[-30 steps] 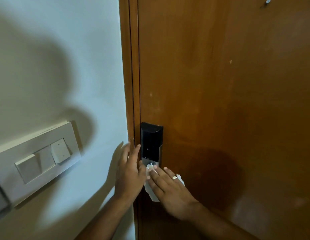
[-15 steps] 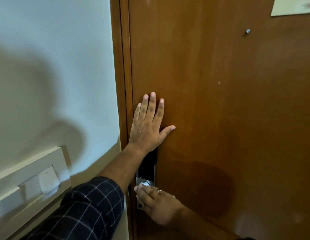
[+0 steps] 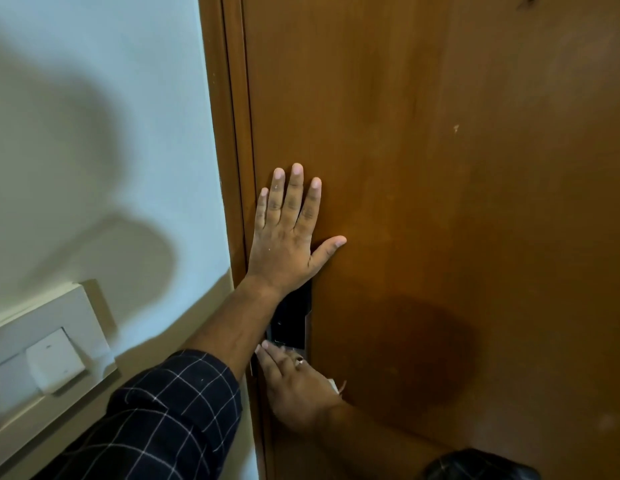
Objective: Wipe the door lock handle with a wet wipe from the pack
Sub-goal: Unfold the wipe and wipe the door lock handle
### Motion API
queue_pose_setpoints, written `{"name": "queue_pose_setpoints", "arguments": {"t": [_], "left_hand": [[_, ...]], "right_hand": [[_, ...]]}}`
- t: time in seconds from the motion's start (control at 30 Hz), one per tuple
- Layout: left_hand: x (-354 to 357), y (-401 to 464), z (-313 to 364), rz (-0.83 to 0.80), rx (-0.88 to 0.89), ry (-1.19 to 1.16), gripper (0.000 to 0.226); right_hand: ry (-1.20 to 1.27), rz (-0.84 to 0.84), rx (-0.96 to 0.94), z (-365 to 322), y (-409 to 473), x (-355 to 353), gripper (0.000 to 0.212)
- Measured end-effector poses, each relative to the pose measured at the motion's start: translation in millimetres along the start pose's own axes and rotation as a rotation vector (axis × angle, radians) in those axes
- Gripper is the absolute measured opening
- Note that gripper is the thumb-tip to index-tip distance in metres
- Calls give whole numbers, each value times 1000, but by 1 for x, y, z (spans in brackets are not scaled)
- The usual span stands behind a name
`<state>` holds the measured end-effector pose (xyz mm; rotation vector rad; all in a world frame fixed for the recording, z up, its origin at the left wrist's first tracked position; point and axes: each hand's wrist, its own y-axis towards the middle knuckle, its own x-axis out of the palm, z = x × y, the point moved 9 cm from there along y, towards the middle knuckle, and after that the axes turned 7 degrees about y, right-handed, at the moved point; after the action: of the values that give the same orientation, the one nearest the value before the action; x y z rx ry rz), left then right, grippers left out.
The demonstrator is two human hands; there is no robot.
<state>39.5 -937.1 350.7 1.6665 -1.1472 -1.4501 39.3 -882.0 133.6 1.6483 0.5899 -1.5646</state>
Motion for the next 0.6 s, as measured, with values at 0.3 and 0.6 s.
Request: {"name": "queue_pose_setpoints", "arguments": {"t": [0.3, 0.6], "left_hand": [[1, 2, 0, 5, -8, 14, 88], [-2, 2, 0, 17, -19, 19, 87]], "right_hand": [[-199, 39, -159, 9, -55, -6, 51], [-82, 93, 146, 26, -50, -17, 26]]}}
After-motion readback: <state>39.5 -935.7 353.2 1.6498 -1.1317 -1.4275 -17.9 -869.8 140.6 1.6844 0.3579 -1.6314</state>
